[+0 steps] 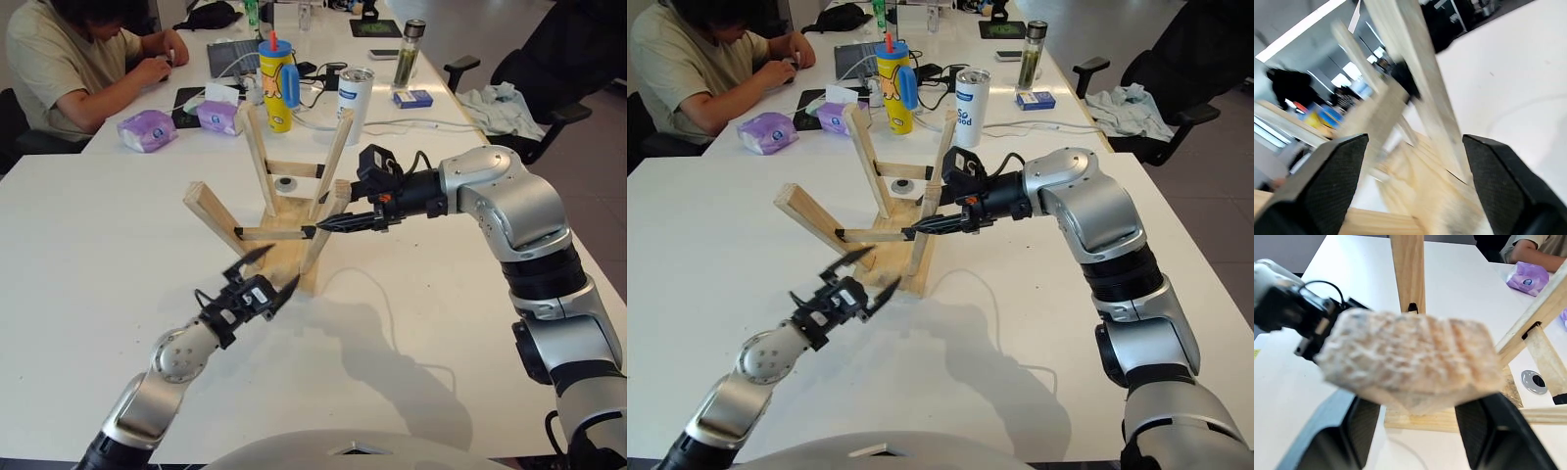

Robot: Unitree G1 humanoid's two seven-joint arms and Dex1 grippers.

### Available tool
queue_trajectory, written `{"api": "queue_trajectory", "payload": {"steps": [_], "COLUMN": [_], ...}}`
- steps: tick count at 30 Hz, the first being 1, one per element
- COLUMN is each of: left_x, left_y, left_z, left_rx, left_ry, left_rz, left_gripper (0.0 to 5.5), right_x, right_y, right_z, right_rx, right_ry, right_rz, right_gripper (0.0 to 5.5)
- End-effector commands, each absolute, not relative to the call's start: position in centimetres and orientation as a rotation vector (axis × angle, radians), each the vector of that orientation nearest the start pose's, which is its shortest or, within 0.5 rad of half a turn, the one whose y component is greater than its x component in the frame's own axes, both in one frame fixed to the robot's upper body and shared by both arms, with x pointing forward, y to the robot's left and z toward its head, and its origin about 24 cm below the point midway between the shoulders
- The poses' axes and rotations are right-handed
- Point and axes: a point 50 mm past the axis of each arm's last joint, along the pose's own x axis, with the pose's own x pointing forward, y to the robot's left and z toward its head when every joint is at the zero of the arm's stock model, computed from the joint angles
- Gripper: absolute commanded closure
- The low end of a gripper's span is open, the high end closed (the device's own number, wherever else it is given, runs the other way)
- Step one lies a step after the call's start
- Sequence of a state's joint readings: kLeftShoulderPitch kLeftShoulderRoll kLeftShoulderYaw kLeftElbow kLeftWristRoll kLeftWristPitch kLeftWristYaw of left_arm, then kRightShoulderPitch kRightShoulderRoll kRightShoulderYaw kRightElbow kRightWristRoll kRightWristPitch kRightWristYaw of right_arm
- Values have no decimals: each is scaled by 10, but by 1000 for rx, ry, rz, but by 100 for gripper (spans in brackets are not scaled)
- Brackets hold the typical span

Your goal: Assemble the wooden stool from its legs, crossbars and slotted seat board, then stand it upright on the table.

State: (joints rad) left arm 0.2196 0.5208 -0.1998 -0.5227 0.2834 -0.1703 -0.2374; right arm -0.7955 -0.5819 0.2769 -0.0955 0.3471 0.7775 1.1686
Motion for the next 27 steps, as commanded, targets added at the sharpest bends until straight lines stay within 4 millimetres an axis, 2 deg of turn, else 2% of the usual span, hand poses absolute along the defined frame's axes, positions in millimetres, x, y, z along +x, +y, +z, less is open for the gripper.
{"api": "queue_trajectory", "payload": {"steps": [1, 5, 7, 8, 9, 10, 13, 14, 15, 16, 20, 22, 23, 24, 25, 26, 27], "left_x": [188, 221, 239, 246, 254, 256, 237, 234, 234, 240, 265, 268, 265, 261, 258, 257, 259], "left_y": [140, 125, 119, 117, 115, 113, 127, 129, 129, 125, 117, 121, 124, 126, 127, 126, 124], "left_z": [165, 195, 186, 174, 149, 113, 38, 31, 34, 46, 111, 162, 191, 211, 220, 213, 194], "left_rx": [885, 955, 1012, 1053, 1135, 1239, 1364, 1349, 1320, 1258, 1139, 1010, 958, 922, 906, 915, 933], "left_ry": [-676, -725, -636, -561, -435, -265, 124, 151, 138, 80, -202, -396, -512, -600, -643, -622, -547], "left_rz": [-339, -192, -191, -216, -288, -423, -698, -711, -703, -652, -421, -238, -142, -75, -46, -69, -125], "left_gripper": [192, 192, 192, 192, 192, 192, 192, 192, 192, 192, 192, 192, 192, 192, 192, 192, 192], "right_x": [301, 303, 305, 305, 306, 307, 310, 311, 311, 312, 314, 313, 313, 312, 312, 312, 311], "right_y": [-113, -110, -107, -106, -104, -103, -101, -100, -100, -100, -101, -100, -99, -99, -99, -99, -99], "right_z": [165, 158, 156, 156, 156, 156, 155, 155, 155, 155, 157, 156, 156, 155, 155, 154, 153], "right_rx": [-334, -350, -359, -359, -366, -366, -374, -375, -376, -378, -373, -379, -378, -379, -377, -375, -374], "right_ry": [446, 461, 461, 461, 460, 459, 455, 454, 452, 449, 423, 426, 428, 431, 434, 435, 438], "right_rz": [1312, 1308, 1314, 1319, 1323, 1328, 1331, 1330, 1332, 1331, 1332, 1348, 1355, 1360, 1364, 1364, 1365], "right_gripper": [344, 344, 344, 344, 344, 344, 344, 344, 344, 344, 344, 344, 344, 344, 344, 344, 344]}}
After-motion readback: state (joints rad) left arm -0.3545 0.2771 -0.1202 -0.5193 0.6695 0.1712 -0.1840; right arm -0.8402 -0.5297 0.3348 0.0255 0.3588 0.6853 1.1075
